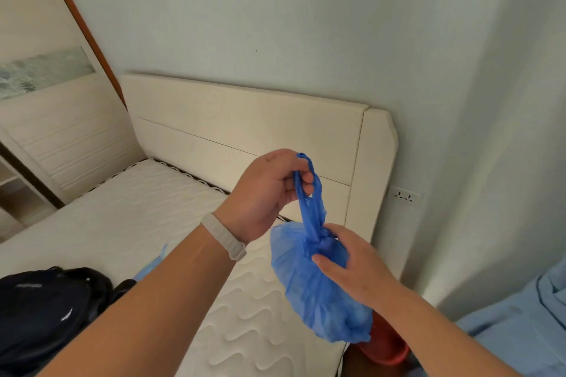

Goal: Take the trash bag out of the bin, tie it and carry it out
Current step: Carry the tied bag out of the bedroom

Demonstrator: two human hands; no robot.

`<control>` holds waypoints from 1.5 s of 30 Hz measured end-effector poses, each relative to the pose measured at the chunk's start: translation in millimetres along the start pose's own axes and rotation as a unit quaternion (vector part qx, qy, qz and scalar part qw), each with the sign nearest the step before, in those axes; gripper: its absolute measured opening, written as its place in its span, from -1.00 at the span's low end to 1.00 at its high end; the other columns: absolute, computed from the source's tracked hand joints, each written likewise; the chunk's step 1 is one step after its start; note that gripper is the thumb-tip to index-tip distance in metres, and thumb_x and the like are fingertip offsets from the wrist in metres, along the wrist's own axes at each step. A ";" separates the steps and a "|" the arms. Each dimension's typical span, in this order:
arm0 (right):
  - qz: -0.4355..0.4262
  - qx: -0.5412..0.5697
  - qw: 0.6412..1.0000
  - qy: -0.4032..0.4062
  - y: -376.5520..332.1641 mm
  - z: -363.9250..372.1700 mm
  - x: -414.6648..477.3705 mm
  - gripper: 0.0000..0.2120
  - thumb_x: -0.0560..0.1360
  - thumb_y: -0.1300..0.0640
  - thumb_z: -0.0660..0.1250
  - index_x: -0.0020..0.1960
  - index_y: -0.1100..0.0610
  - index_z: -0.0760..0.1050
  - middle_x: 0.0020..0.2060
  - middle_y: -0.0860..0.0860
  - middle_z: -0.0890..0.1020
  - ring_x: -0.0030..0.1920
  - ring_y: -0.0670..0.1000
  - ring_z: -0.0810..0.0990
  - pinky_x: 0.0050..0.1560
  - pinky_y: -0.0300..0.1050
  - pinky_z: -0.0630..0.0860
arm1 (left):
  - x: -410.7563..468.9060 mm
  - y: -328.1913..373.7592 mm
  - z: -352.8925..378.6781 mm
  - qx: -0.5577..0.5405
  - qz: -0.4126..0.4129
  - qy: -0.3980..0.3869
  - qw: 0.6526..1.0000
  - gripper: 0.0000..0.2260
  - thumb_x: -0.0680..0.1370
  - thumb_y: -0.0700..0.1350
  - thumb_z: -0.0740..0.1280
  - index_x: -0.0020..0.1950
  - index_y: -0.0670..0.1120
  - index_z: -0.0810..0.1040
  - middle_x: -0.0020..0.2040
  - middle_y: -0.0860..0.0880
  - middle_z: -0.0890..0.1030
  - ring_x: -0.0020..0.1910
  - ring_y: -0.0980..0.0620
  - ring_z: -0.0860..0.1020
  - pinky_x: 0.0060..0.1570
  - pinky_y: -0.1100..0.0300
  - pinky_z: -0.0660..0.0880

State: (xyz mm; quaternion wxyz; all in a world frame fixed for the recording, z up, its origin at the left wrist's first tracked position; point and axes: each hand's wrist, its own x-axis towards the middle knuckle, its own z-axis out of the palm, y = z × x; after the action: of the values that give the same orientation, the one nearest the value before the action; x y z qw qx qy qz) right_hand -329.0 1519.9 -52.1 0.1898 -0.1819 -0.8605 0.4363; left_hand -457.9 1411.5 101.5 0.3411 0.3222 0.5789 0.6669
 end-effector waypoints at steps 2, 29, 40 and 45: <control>0.005 -0.001 1.000 0.009 -1.8 12.5 -12.3 -0.57 0.39 -0.24 0.32 0.24 -0.27 0.35 0.13 -0.35 0.50 0.18 -0.26 0.46 0.19 -0.27 0.37 | -15.4 0.4 -5.8 0.005 0.010 -0.006 1.000 -0.88 0.54 -0.25 0.24 -0.20 -0.19 0.49 -0.31 -0.09 0.55 -0.35 -0.02 0.50 -0.20 0.14 0.49; -0.125 -0.026 0.988 -0.088 -149.0 173.5 -95.5 -0.67 0.48 0.02 0.34 0.23 -0.04 0.43 0.06 -0.24 0.51 0.05 -0.22 0.46 0.04 -0.46 0.28 | -252.0 24.8 -132.6 0.053 0.007 0.182 0.982 -0.92 0.43 -0.18 0.33 -0.25 -0.14 0.52 -0.35 -0.06 0.56 -0.37 -0.02 0.49 -0.17 0.06 0.43; -0.235 0.016 0.960 -0.151 -285.3 324.8 -204.2 -0.78 0.46 0.11 0.34 0.10 0.03 0.53 -0.08 -0.13 0.60 -0.05 -0.16 0.50 0.01 -0.48 0.31 | -480.5 54.3 -230.5 0.032 0.056 0.285 0.956 -0.85 0.50 -0.26 0.31 -0.27 -0.14 0.52 -0.34 -0.05 0.55 -0.39 0.03 0.49 -0.25 0.15 0.47; -0.268 0.049 0.937 -0.220 -341.0 390.8 -261.5 -0.78 0.47 0.15 0.36 0.10 -0.03 0.52 -0.06 -0.19 0.59 -0.01 -0.19 0.53 0.01 -0.39 0.38 | -593.3 60.7 -267.1 0.033 0.076 0.356 0.931 -0.85 0.49 -0.24 0.32 -0.29 -0.11 0.54 -0.35 -0.04 0.56 -0.38 0.03 0.51 -0.25 0.14 0.48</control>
State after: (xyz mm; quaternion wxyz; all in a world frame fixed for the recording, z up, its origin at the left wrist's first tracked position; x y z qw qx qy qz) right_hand -343.6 939.7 -30.1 0.1142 0.1655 -0.8750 0.4403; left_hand -351.1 766.8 108.5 0.0502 0.1171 0.6578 0.7423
